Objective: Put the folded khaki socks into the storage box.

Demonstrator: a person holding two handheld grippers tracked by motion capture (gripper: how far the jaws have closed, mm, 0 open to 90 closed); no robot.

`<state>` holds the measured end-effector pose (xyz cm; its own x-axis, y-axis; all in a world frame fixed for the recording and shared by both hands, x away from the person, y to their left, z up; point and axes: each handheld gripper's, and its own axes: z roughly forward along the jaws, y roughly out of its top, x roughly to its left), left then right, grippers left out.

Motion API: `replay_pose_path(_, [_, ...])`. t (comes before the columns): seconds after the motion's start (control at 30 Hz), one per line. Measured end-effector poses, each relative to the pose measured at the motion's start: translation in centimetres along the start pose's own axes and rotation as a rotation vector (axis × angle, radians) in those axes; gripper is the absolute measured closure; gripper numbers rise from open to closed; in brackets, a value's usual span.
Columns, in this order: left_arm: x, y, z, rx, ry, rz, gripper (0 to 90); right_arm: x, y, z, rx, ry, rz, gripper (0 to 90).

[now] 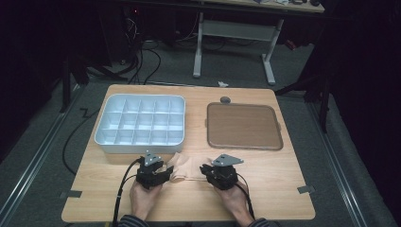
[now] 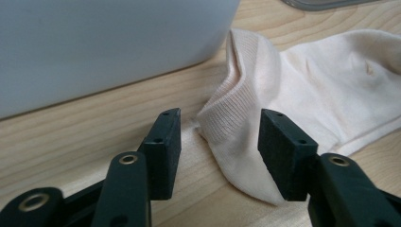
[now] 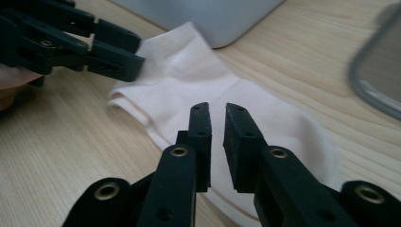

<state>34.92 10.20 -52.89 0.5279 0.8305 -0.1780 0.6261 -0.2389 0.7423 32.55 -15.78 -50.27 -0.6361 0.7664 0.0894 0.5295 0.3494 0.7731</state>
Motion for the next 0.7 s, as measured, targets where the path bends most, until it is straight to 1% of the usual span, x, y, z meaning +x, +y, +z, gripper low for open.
replay_pose_path(0.03, [-0.1, -0.1, 0.1, 0.005, -0.001, 0.0, 51.1, 0.0, 0.0, 0.0, 0.0, 0.0, 0.0, 82.1])
replay_pose_path(0.13, [-0.2, -0.2, 0.2, 0.005, 0.008, 0.007, 51.8, 0.9, 0.2, 1.5, 0.023, 0.021, -0.018, 84.5])
replay_pose_path(0.17, [-0.2, -0.2, 0.2, 0.005, 0.012, 0.004, 51.8, 1.4, 0.4, 2.5, 0.033, 0.032, -0.021, 85.4])
replay_pose_path(0.2, [-0.2, -0.2, 0.2, 0.005, 0.012, 0.004, 51.8, 1.4, 0.4, 2.5, 0.033, 0.032, -0.021, 85.4])
replay_pose_path(0.23, [-0.2, -0.2, 0.2, 0.006, 0.012, 0.006, 51.8, 1.6, 0.5, 2.9, 0.039, 0.035, -0.028, 85.8])
replay_pose_path(0.33, [-0.4, -0.2, 0.3, 0.004, 0.02, 0.014, 52.1, 2.1, 0.5, 4.0, 0.065, 0.022, -0.048, 87.1])
replay_pose_path(0.47, [-0.5, -0.2, 0.4, 0.004, 0.025, 0.028, 54.1, 2.2, 0.2, 4.5, 0.084, 0.022, -0.05, 87.6])
replay_pose_path(0.53, [-0.6, -0.2, 0.5, -0.001, 0.021, 0.033, 55.5, 2.3, 0.0, 4.5, 0.084, 0.015, -0.058, 88.1])
replay_pose_path(0.57, [-0.6, -0.2, 0.5, -0.001, 0.021, 0.033, 55.6, 2.3, 0.0, 4.5, 0.084, 0.015, -0.058, 88.1])
replay_pose_path(0.6, [-0.6, -0.1, 0.6, 0.0, 0.014, 0.031, 56.1, 2.4, 0.0, 4.5, 0.081, 0.011, -0.07, 89.4])
replay_pose_path(0.7, [-0.7, -0.1, 0.6, -0.002, 0.01, 0.028, 57.7, 2.5, -0.1, 4.5, 0.082, 0.01, -0.075, 89.8])
